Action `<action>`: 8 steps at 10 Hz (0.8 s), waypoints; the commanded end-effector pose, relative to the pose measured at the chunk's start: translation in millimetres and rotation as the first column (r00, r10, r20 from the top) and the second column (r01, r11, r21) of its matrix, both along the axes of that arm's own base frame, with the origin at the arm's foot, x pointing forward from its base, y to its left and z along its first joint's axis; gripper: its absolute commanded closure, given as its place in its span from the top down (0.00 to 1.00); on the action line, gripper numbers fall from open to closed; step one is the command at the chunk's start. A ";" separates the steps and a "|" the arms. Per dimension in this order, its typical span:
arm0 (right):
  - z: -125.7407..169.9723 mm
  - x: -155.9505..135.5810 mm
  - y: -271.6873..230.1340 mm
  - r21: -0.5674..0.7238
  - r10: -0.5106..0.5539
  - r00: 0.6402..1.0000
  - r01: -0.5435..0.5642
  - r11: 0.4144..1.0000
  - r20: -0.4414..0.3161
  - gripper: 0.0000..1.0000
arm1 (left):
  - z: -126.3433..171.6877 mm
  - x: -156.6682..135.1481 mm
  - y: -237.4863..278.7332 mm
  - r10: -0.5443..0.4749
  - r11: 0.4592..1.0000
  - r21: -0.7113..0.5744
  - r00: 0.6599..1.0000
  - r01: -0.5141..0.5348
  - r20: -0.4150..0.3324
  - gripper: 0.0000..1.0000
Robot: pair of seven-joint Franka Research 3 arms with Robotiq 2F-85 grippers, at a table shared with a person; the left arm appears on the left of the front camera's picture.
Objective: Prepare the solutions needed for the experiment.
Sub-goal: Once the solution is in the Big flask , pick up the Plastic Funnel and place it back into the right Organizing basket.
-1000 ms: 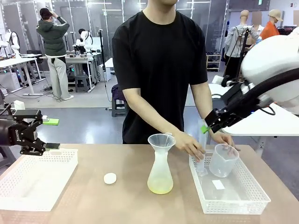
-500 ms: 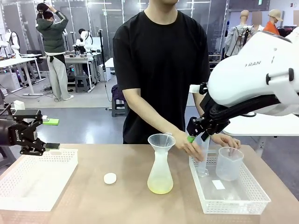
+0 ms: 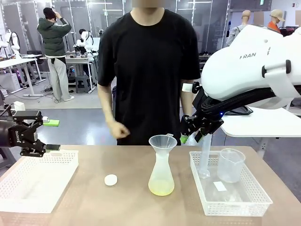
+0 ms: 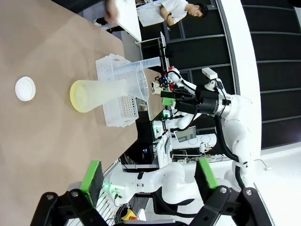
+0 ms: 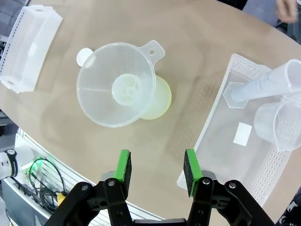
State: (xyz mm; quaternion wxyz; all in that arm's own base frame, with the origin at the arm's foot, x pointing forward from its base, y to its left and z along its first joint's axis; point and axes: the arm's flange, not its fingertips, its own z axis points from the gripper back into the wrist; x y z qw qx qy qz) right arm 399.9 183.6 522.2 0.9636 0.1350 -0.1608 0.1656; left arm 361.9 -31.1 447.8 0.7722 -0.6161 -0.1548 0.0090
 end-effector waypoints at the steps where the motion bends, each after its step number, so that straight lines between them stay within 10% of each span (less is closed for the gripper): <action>1: -3.2 -1.1 -4.9 -0.012 -0.011 1.000 0.011 1.000 0.018 0.58 | 1.8 0.1 -3.4 0.007 0.999 -0.033 1.000 -0.007 0.006 1.00; 8: 13.6 16.7 12.6 0.000 -0.005 1.000 0.005 1.000 -0.010 0.58 | 1.8 0.1 -3.4 0.007 0.999 -0.033 1.000 -0.007 0.006 1.00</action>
